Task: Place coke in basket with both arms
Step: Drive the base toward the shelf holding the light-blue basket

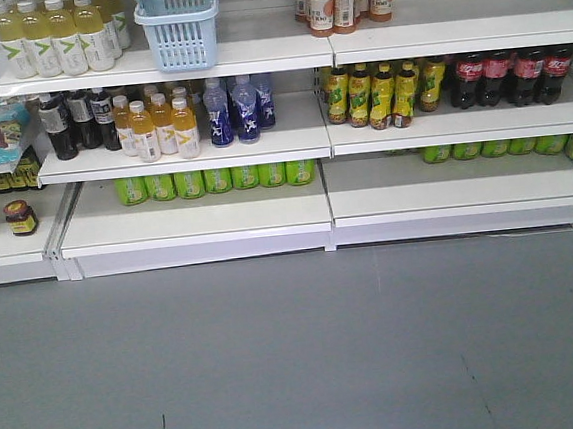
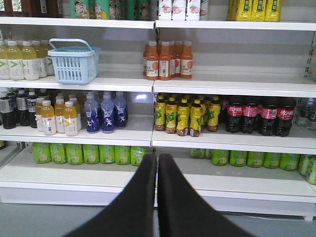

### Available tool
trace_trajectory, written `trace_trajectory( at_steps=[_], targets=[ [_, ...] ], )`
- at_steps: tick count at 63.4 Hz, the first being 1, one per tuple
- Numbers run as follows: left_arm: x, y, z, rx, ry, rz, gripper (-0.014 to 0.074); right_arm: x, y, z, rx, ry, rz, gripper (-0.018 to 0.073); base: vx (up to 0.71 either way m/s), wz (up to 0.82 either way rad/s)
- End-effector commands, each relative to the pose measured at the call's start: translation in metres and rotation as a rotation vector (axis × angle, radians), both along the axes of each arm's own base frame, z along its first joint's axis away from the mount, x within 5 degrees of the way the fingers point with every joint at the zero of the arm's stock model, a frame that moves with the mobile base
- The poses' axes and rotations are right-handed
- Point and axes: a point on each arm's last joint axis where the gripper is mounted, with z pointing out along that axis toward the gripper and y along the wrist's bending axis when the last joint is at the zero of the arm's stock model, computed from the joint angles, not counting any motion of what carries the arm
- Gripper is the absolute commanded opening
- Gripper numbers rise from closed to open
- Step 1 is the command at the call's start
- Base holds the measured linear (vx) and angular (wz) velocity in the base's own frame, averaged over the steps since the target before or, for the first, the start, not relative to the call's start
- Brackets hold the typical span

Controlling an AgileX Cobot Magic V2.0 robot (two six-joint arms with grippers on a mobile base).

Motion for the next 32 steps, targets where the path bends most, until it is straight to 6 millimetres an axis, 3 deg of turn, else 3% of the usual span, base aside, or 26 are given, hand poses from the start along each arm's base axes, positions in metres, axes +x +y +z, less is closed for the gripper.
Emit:
trace_trajectory(
  at_steps=[1, 32],
  targets=[
    [-0.0016, -0.001, 0.0063, -0.017, -0.085, -0.012, -0.0006, -0.0012, 0.0016, 0.0035, -0.008, -0.076, 0.018, -0.0005, 0.0, 0.0],
    [-0.0016, -0.001, 0.0063, -0.017, -0.085, -0.012, -0.0006, -0.0012, 0.0016, 0.0036, -0.008, -0.077, 0.018, -0.0005, 0.0, 0.0]
  ],
)
